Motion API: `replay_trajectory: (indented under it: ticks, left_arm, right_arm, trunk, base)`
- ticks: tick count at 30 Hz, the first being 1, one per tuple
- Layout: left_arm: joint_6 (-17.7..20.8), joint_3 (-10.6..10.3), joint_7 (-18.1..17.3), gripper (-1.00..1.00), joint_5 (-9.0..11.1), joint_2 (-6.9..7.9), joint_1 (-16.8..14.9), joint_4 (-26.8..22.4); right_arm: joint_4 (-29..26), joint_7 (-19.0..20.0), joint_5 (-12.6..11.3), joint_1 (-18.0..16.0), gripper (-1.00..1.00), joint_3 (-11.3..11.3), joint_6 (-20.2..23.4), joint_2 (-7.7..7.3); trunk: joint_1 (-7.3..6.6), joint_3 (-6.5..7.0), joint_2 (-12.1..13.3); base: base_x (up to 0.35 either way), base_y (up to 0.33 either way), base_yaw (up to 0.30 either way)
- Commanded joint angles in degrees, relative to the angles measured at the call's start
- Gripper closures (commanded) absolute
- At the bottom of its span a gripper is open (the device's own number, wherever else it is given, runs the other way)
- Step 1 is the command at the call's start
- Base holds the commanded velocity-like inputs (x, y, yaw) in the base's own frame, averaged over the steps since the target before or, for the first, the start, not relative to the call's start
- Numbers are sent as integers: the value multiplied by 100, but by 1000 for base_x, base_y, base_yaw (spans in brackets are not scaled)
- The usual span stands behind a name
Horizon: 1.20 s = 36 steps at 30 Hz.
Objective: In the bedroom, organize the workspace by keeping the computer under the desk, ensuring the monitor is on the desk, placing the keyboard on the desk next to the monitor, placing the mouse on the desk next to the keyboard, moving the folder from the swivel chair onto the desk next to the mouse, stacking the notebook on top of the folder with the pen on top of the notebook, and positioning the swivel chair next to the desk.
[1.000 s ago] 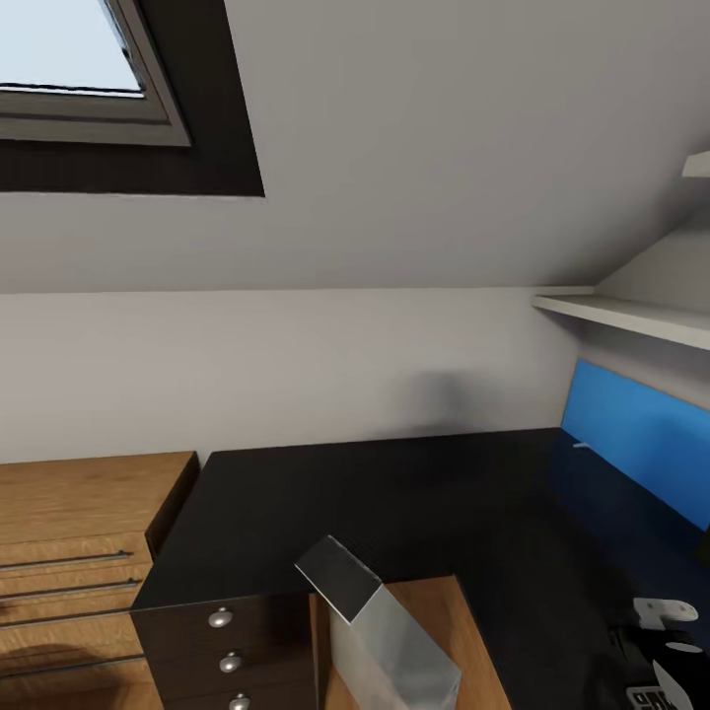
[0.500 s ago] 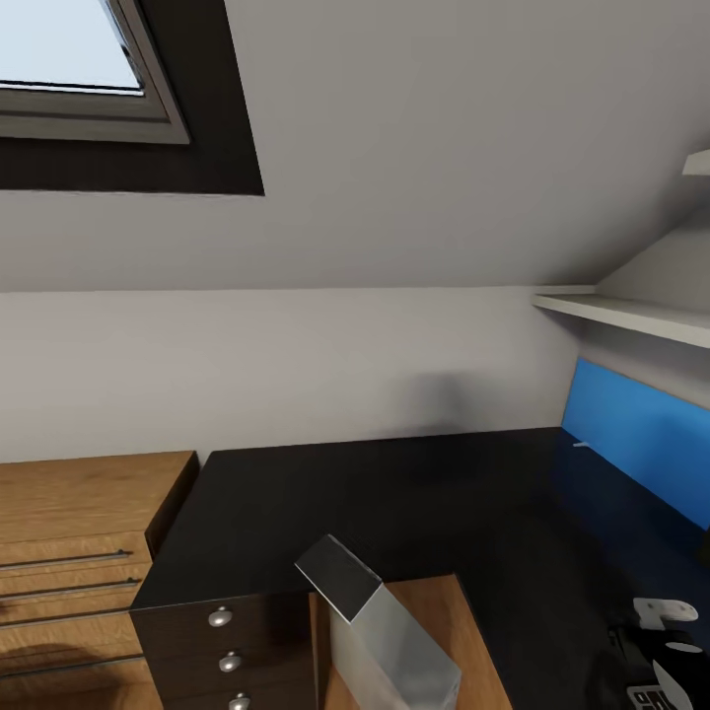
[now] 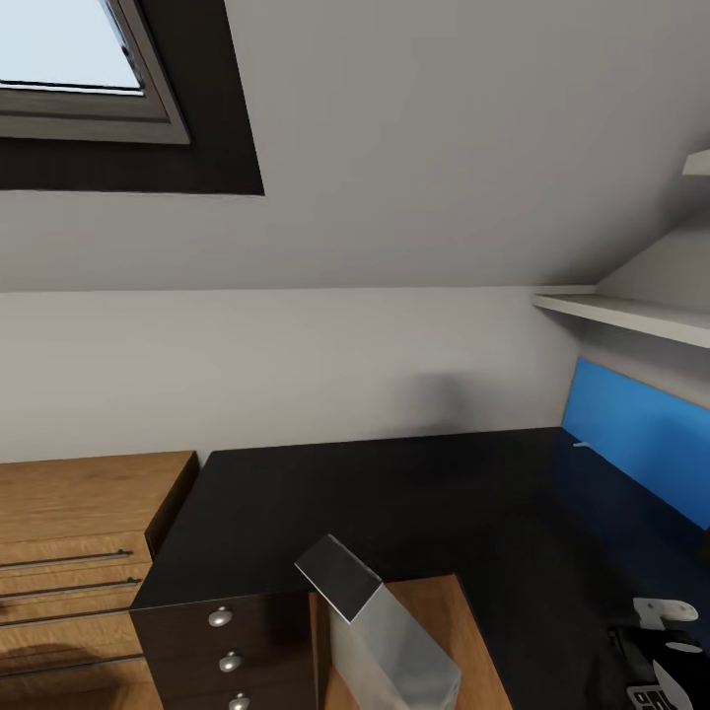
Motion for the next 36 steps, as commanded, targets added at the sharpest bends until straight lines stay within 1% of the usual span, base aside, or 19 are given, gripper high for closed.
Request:
replay_trajectory:
  ticks: [1, 12, 15, 18, 21, 22, 23, 24, 28, 29, 34, 35, 36]
  left_arm:
    - [-37, -47, 37, -100, 60, 9, -7, -4]
    - [-33, -47, 34, -100, 54, 9, -7, -4]
    - [-30, -49, 34, -100, 52, 9, -7, -4]
    - [-29, -55, 34, -100, 52, 9, -7, -4]
    - [-29, -66, 34, -100, 52, 9, -7, -2]
    - [-29, -68, 34, -100, 52, 9, -7, -2]
    - [-29, -69, 34, -100, 53, 9, -7, -1]
    - [-29, -71, 34, -100, 56, 9, -7, 1]
    - [-29, -73, 33, -100, 58, 9, -7, 4]
    - [-29, -73, 31, -100, 59, 9, -7, 5]
    - [-21, -78, 28, -100, 60, 9, -7, 8]
    - [-17, -83, 27, -100, 60, 9, -7, 22]
    - [-19, -93, 26, -100, 50, 2, -7, 113]
  right_arm:
    - [4, -6, 5, -5, -100, -24, -14, 1]
    - [4, 1, 4, -7, -100, -23, -21, 1]
    - [1, 8, -9, -9, -100, -33, -104, 1]
    - [0, 8, -25, -7, -100, -43, -386, 8]
    - [5, 4, -44, -10, -100, -48, -1062, 35]
    - [8, 3, -47, -11, -100, -50, -1210, 58]
    - [9, 1, -48, -10, -100, -51, -1272, 78]
    - [11, -3, -47, -11, -100, -54, -1383, 133]
    - [47, -11, -39, -7, -100, -56, -1626, 246]
    - [123, -13, -38, -8, -100, -57, -1788, 305]
    - [317, -16, -36, -6, -100, -58, -2273, 457]
    - [373, -19, -36, -5, -100, -58, -2403, 504]
    - [495, -22, -33, -5, -100, -58, -2629, 624]
  trunk:
    - [1, -8, -6]
    - [1, -8, -6]
    - [1, -8, -6]
    - [1, -8, -6]
    - [1, -8, -6]
    - [1, -8, -6]
    - [1, -8, -6]
    - [1, -9, -6]
    - [1, -13, -6]
    - [1, -15, -6]
    - [1, -27, -6]
    - [1, -29, -6]
    - [1, -32, -6]
  base:
    - [0, 0, 0]
    - [0, 0, 0]
    - [0, 0, 0]
    - [0, 0, 0]
    - [0, 0, 0]
    - [0, 0, 6]
    - [0, 0, 20]
    - [0, 0, 77]
    - [0, 0, 157]
    - [0, 0, 226]
    - [0, 0, 243]
    - [0, 0, 252]
    - [0, 0, 255]
